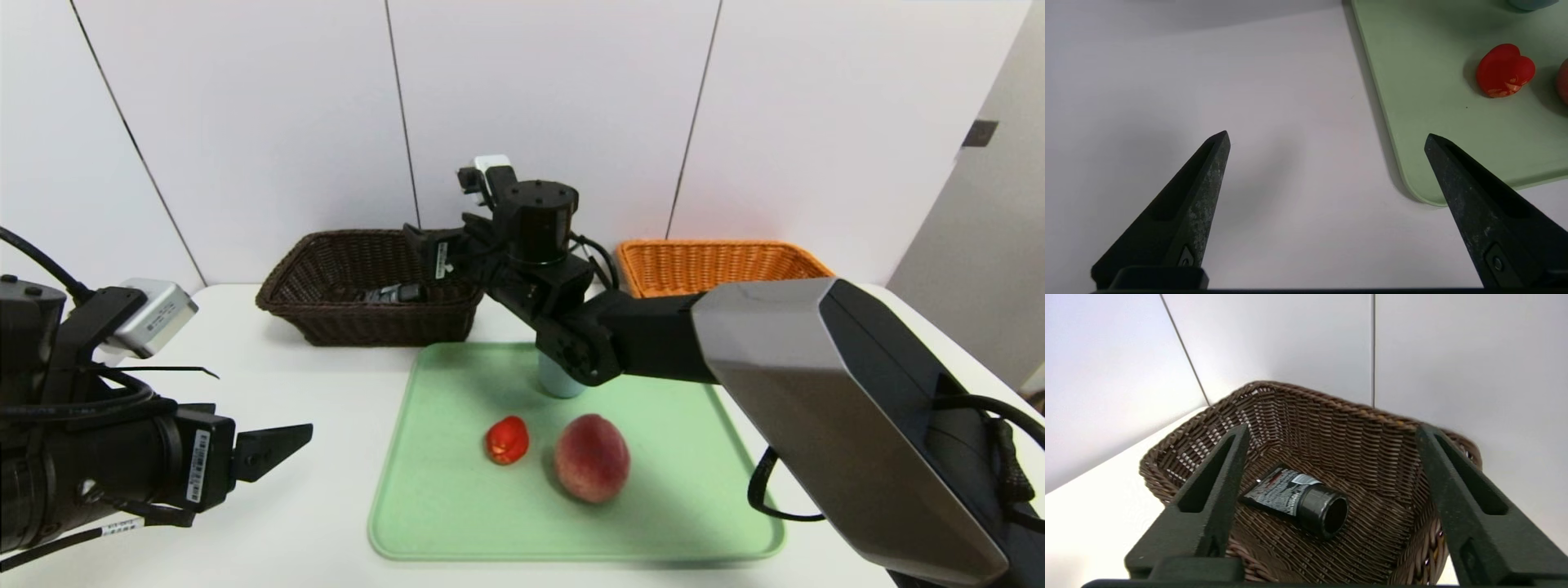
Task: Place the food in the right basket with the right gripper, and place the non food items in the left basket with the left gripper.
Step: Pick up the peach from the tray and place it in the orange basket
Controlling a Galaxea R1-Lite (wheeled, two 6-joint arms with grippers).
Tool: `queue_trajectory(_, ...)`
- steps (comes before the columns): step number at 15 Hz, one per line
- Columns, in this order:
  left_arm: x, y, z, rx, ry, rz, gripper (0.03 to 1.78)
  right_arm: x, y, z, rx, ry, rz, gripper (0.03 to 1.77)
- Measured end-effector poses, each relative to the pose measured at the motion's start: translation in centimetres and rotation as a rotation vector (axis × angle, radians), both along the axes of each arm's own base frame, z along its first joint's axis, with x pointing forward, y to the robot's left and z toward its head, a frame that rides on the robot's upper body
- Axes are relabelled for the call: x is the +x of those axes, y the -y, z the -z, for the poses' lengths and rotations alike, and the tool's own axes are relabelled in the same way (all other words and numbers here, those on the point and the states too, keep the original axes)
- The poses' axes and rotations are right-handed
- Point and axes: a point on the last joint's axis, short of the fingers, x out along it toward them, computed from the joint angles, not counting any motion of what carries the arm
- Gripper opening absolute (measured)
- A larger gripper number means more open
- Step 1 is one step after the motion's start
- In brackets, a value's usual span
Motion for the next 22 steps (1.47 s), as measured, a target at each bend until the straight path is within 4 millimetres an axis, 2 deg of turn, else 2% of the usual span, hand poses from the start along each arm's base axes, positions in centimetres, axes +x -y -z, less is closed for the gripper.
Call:
queue_trajectory(3, 0.2, 0.1, -1.1, 0.004, 0.042, 0.009, 1.69, -1.4, 1.6, -3.9, -0.022, -0.02, 0.018, 1.51)
queue_trajectory(5, 0.5, 0.2, -2.2, -0.009, 0.075, 0.011, 1.69, -3.0, 3.5, -7.8, -0.041, -0.018, 0.025, 1.56)
queue_trajectory(9, 1.0, 0.4, -3.3, -0.022, 0.105, 0.009, 1.69, -5.6, 9.7, -14.9, -0.069, 0.041, 0.097, 1.62)
queue_trajectory(12, 0.9, 0.4, -3.6, -0.027, 0.114, 0.01, 1.69, -8.1, 14.6, -18.4, -0.109, 0.015, 0.162, 1.65)
queue_trajectory(14, 0.8, 0.5, -3.9, -0.032, 0.125, 0.019, 1.69, -9.7, 17.5, -19.2, -0.178, -0.072, 0.204, 1.66)
queue_trajectory(17, 0.5, 0.6, -4.3, -0.017, 0.098, 0.018, 1.69, -12.5, 21.5, -18.6, -0.305, -0.311, 0.274, 1.68)
queue_trajectory(19, 0.3, 0.6, -4.3, -0.009, 0.062, 0.012, 1.69, -14.7, 23.1, -17.7, -0.361, -0.489, 0.31, 1.68)
queue_trajectory(22, 0.2, 0.6, -4.3, 0.0, 0.05, 0.0, 1.69, -18.5, 23.8, -16.8, -0.403, -0.709, 0.285, 1.69)
